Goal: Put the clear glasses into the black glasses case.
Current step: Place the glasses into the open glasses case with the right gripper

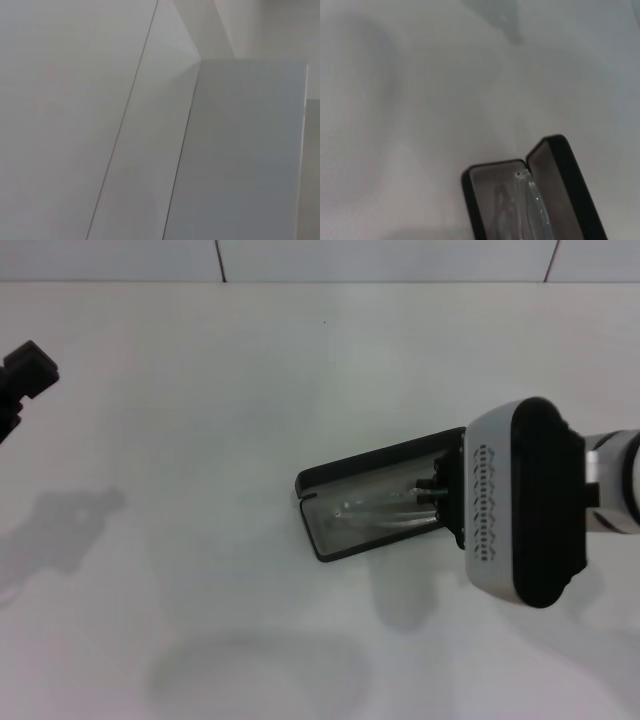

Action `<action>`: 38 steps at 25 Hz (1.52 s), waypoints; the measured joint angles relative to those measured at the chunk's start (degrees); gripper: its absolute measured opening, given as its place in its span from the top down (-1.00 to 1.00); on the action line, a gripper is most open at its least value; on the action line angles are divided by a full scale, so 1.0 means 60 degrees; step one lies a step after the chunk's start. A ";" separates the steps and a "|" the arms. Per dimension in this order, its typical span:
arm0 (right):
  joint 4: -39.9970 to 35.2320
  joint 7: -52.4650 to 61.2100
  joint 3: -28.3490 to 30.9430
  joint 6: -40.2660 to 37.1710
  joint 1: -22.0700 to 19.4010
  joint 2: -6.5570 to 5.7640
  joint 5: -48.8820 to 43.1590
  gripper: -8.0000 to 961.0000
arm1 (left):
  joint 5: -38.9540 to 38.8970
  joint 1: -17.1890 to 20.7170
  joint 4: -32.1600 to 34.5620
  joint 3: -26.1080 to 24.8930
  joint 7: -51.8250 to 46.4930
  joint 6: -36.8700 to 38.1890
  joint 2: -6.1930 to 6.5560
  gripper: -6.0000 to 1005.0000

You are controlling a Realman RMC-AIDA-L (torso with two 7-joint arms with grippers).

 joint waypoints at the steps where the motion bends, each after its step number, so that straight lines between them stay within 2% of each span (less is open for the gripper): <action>1: 0.0147 -0.0002 -0.0139 0.0311 -0.0028 -0.0001 -0.0198 0.90 | 0.0004 0.0001 -0.0006 -0.0031 0.0001 -0.0001 0.0000 0.87; 10: 0.0767 -0.0297 -0.0472 0.1372 -0.0058 -0.0015 -0.0513 0.90 | 0.0017 -0.0088 -0.0012 -0.0079 -0.0006 -0.0040 0.0028 0.87; 38: 0.1336 -0.0466 -0.0829 0.2232 -0.0058 -0.0014 -0.0612 0.90 | 0.0079 -0.0120 -0.0115 -0.0139 0.0067 -0.0123 -0.0004 0.87</action>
